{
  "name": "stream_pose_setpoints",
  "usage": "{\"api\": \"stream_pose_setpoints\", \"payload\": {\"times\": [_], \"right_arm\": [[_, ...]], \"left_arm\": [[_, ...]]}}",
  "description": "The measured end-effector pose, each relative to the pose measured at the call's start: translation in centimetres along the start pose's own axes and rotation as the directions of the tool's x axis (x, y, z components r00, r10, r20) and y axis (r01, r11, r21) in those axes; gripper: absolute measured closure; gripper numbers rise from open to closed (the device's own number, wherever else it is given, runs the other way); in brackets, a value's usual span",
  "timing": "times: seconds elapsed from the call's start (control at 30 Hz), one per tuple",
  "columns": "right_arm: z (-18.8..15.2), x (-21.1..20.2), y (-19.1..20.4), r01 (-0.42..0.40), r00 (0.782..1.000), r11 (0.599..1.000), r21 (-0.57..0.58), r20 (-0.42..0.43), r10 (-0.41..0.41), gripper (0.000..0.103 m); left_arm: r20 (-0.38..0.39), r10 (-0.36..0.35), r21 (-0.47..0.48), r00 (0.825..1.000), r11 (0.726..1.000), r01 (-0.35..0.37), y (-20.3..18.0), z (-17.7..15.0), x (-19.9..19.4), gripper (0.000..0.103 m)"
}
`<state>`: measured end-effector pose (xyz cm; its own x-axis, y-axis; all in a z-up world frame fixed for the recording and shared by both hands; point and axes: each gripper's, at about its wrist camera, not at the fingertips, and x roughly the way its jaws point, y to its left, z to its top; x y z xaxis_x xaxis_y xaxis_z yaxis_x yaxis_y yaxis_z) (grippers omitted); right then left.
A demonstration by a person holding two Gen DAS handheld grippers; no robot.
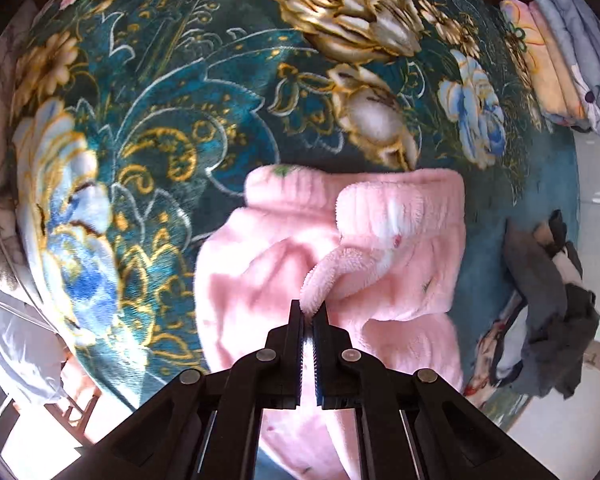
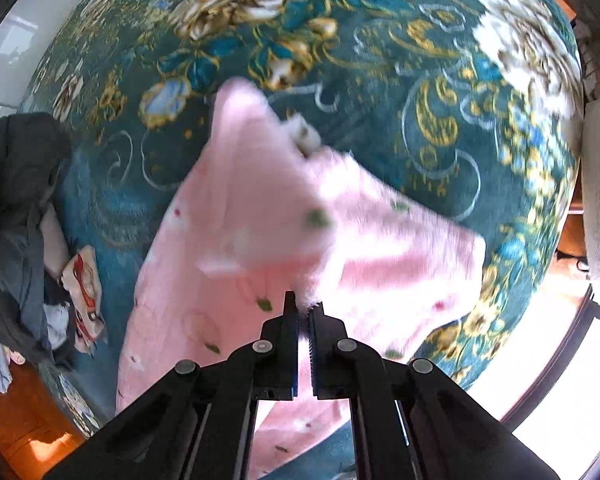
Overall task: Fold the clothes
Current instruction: 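Fold the pants leg with the right gripper toward the left gripper's waistband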
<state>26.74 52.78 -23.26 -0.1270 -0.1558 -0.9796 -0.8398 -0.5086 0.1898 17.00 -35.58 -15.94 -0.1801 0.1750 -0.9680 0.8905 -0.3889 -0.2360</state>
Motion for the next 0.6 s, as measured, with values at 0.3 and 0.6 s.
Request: {"api": "stream_pose_setpoints", "payload": {"times": [0.3, 0.6], "right_arm": [[-3.8, -0.6, -3.2, 0.038, 0.999, 0.999, 0.033, 0.031, -0.039, 0.099], [-5.2, 0.9, -4.8, 0.092, 0.995, 0.995, 0.037, 0.024, -0.093, 0.099]], "left_arm": [[-0.008, 0.042, 0.065, 0.999, 0.997, -0.042, 1.8, 0.1, 0.5, 0.099], [-0.039, 0.175, 0.149, 0.984, 0.975, -0.167, 1.6, 0.8, 3.2, 0.089]]}}
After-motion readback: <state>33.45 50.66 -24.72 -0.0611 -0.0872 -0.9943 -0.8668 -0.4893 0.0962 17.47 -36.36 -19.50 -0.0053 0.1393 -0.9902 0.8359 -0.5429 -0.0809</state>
